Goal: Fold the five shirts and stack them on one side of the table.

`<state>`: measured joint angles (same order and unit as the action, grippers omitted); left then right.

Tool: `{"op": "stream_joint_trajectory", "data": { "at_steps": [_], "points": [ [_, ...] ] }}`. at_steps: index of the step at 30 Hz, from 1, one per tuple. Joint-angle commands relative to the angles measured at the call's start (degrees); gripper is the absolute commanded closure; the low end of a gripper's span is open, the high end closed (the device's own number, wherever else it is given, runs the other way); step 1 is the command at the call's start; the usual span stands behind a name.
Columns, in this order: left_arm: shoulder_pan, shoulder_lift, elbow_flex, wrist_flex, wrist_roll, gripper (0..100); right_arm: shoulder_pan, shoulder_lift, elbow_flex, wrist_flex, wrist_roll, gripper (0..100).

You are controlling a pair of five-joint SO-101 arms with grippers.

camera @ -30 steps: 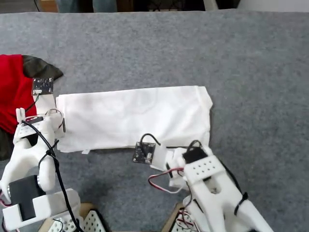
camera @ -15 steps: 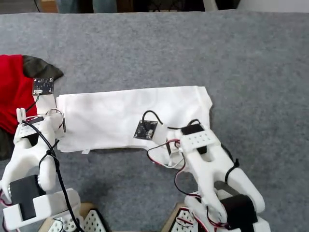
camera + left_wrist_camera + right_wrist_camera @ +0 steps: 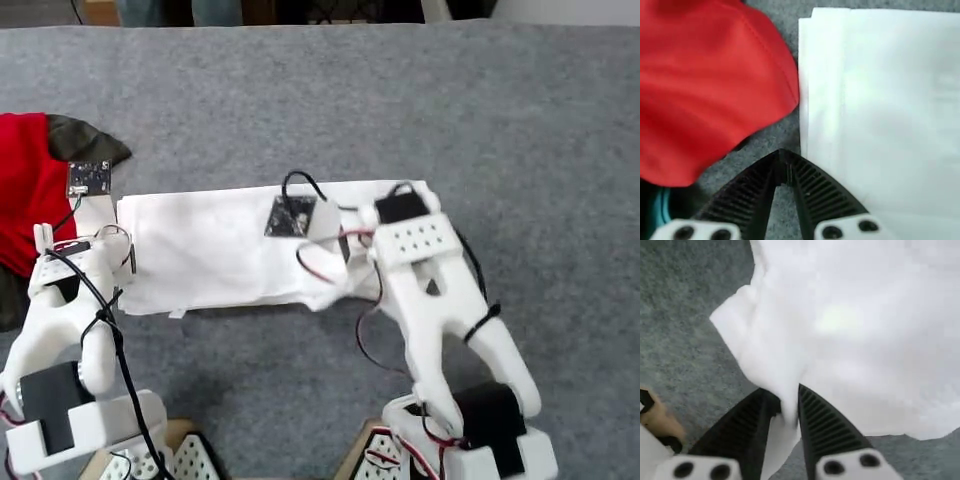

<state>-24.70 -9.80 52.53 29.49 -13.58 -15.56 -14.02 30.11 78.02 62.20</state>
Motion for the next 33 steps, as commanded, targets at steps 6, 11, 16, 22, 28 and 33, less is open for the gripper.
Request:
{"op": "stream_joint_trajectory", "data": {
  "at_steps": [6,11,16,22,28,33],
  "points": [
    [0.6,2.0,-3.3,-0.4,0.6,97,0.4,17.1,-18.3,0.9,8.9,98.2],
    [0.6,2.0,-3.3,-0.4,0.6,97,0.3,26.7,-25.7,1.3,12.0,97.7],
    [0.6,2.0,-3.3,-0.4,0.6,97,0.4,29.8,-28.8,0.9,11.1,84.1],
    [0.6,2.0,-3.2,-0.3,0.6,97,0.9,29.7,-34.0,-1.7,3.4,72.3],
    [0.4,2.0,-3.2,-0.3,0.6,97,4.2,29.7,-41.2,6.6,-5.5,78.7],
    [0.3,2.0,-3.2,-0.3,0.6,97,5.6,29.6,-42.3,19.6,-5.6,95.9]
  ]
}}
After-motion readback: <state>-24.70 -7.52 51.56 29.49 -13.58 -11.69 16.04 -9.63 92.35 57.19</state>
